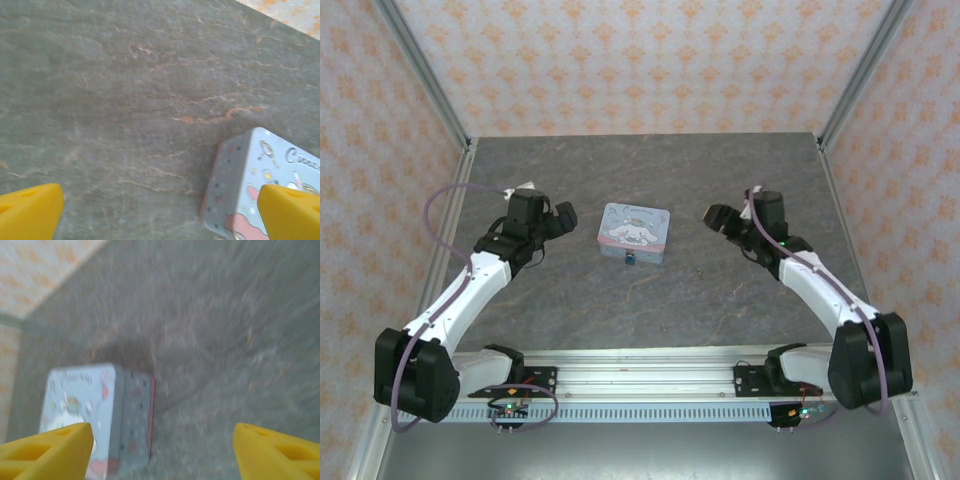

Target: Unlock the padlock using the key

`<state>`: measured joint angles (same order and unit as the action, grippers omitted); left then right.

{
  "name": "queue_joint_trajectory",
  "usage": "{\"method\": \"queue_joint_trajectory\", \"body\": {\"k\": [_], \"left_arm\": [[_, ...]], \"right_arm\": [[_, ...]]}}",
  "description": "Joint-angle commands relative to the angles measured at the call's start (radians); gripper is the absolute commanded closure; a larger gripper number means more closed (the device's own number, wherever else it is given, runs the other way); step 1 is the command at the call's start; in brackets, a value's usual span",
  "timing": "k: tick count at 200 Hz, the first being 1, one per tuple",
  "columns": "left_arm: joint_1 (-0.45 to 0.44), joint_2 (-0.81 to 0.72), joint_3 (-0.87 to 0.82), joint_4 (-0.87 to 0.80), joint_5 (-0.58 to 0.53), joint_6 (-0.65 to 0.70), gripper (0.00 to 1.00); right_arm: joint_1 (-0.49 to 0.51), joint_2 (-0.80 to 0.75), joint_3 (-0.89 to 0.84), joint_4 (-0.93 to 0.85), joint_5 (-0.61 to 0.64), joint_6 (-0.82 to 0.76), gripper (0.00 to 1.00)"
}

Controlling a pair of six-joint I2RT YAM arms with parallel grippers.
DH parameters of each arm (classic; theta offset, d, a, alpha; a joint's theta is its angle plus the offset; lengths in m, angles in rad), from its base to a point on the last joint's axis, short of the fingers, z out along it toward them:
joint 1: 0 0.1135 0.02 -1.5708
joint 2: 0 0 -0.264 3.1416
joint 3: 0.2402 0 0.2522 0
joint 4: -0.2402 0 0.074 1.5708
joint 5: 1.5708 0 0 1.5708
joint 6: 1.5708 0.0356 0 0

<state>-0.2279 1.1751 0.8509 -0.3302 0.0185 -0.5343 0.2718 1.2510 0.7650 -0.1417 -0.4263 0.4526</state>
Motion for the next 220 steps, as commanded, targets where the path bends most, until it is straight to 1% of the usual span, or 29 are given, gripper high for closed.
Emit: {"method": "queue_joint_trajectory", "body": {"k": [1,41,75,107,150,179,199,220], "left_arm": [[-0.022,-0.016,-0.030,-0.033,0.070,-0.120,0.00],[-0.036,0.025,-0.037,-0.005,0.126,-0.168,0.00],[-0.037,0.057,-0.008,-0.013,0.134,-0.164,0.00],[-0.037,0.084,0.013,-0.006,0.171,-0.185,0.00],[-0.037,0.092,0.020,-0.003,0.182,-0.193,0.00],[-0.037,0.094,0.023,-0.010,0.189,-0.191,0.00],[-0.038,0.091,0.028,-0.017,0.193,-0.192,0.00],[-0.037,0.088,0.035,-0.035,0.197,-0.195,0.00]], "right_arm": [[0.102,0.041,0.033,-0.160,0.039,-0.001,0.27],[0.292,0.167,0.087,-0.221,0.156,0.018,0.31],[0.375,0.275,0.137,-0.220,0.204,0.042,0.32],[0.399,0.372,0.212,-0.214,0.216,0.047,0.33],[0.399,0.473,0.330,-0.222,0.310,0.048,0.35],[0.394,0.533,0.405,-0.239,0.326,0.041,0.35],[0.393,0.523,0.411,-0.240,0.309,0.046,0.35],[0.394,0.457,0.358,-0.244,0.321,0.059,0.35]]}}
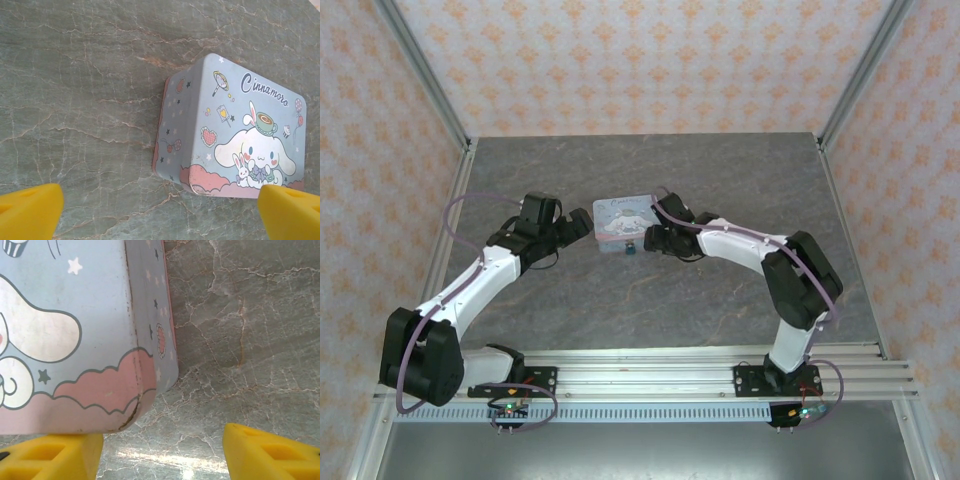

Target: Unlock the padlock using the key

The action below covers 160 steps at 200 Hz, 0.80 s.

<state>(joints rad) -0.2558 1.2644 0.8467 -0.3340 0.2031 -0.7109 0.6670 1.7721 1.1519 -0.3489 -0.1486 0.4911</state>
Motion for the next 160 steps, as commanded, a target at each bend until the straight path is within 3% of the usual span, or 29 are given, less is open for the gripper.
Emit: {"method": "queue_joint_trajectory", "body": {"k": [1,51,113,160], "left_arm": [[-0.010,-0.001,0.039,-0.033,0.013,-0.018,0.00],[-0.026,-0.002,0.040,-0.043,0.016,-0.031,0.00],[-0.062,0.006,0.034,-0.049,-0.001,-0.049,0.00],[-0.098,0.014,0.053,-0.061,-0.015,-0.061,0.00]], "right_arm": [[-0.003,-0.070,-0.034,-0.037,0.045,0.020,0.35],[-0.066,-0.231,-0.218,-0.100,0.103,0.025,0.37],[-0.073,-0.172,-0.239,-0.152,0.186,-0.039,0.46],[-0.075,-0.109,-0.238,-0.122,0.168,-0.055,0.56]]}}
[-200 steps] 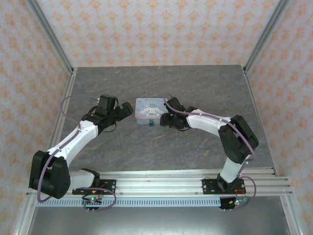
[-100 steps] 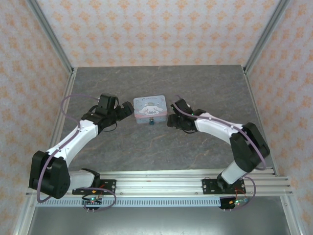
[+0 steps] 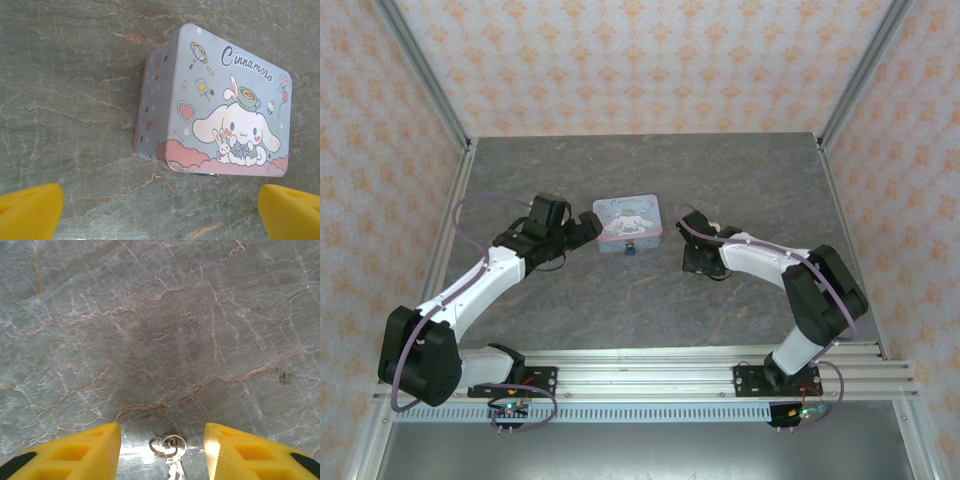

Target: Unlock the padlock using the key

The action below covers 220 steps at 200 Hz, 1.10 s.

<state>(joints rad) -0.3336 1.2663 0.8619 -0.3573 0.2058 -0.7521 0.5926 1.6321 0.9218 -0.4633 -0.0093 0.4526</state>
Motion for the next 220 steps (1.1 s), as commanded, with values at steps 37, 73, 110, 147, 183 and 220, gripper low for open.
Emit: {"method": "queue_joint_trajectory", "body": {"k": [37,73,110,147,183,220], "left_arm": [[-0.051,0.025,0.053,-0.045,-0.031,-0.026,0.00],[-0.080,0.037,0.064,-0.046,-0.040,-0.031,0.00],[-0.098,0.046,0.067,-0.040,-0.045,-0.040,0.00],[-0.105,0.052,0.071,-0.036,-0.044,-0.040,0.00],[-0.108,0.062,0.071,-0.027,-0.043,-0.041,0.00],[-0.111,0.068,0.070,-0.023,-0.043,-0.041,0.00]], "right_arm": [[-0.003,0.064,-0.009,0.010,0.025,-0.022,0.60],[-0.010,0.086,-0.011,0.022,0.012,-0.028,0.67],[-0.011,0.059,-0.031,0.019,-0.001,-0.022,0.67],[-0.011,-0.003,-0.065,0.010,-0.008,-0.016,0.67],[-0.010,-0.023,-0.080,0.006,-0.010,-0.016,0.67],[-0.011,-0.001,-0.079,0.017,-0.019,-0.014,0.68]]}}
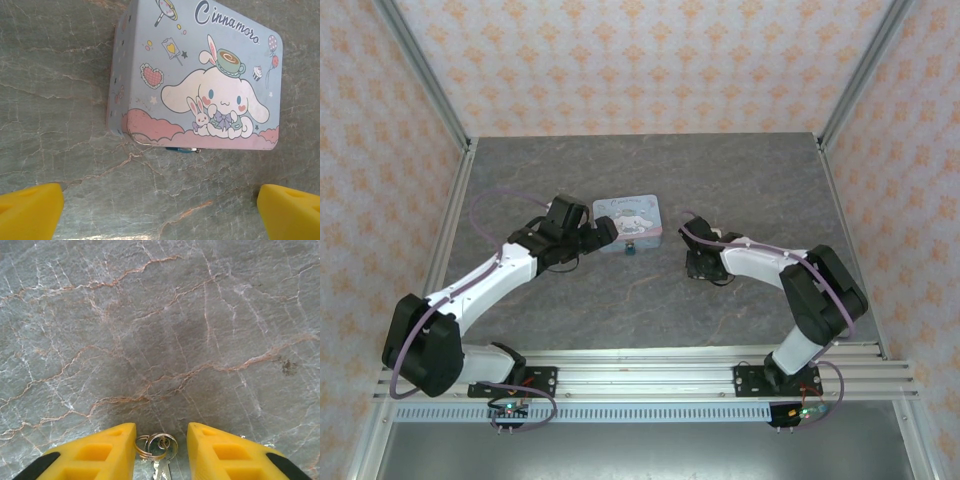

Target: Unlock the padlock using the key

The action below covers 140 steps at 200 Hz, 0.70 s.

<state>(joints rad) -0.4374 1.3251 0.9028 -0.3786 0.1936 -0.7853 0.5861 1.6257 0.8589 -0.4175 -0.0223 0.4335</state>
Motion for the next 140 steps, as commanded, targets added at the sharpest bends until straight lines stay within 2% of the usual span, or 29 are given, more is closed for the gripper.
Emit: {"method": "queue_joint_trajectory", "body": {"k": [1,20,68,108,140], "left_arm": [[-0.007,0.010,0.029,-0.002,-0.031,-0.008,0.00],[-0.008,0.010,0.027,-0.001,-0.031,-0.008,0.00],[-0.008,0.012,0.024,0.005,-0.026,-0.012,0.00],[-0.008,0.016,0.018,0.026,0.004,-0.047,0.00],[-0.008,0.021,-0.002,0.074,0.053,-0.128,0.00]], "right_arm": [[-0.005,0.006,-0.015,-0.029,-0.007,0.005,0.68],[-0.005,0.012,-0.012,-0.025,-0.014,0.005,0.74],[-0.004,-0.003,0.002,-0.033,-0.035,0.005,1.00],[-0.005,-0.050,0.023,-0.027,-0.098,0.031,1.00],[-0.004,-0.106,0.010,0.077,-0.216,0.101,1.00]]}}
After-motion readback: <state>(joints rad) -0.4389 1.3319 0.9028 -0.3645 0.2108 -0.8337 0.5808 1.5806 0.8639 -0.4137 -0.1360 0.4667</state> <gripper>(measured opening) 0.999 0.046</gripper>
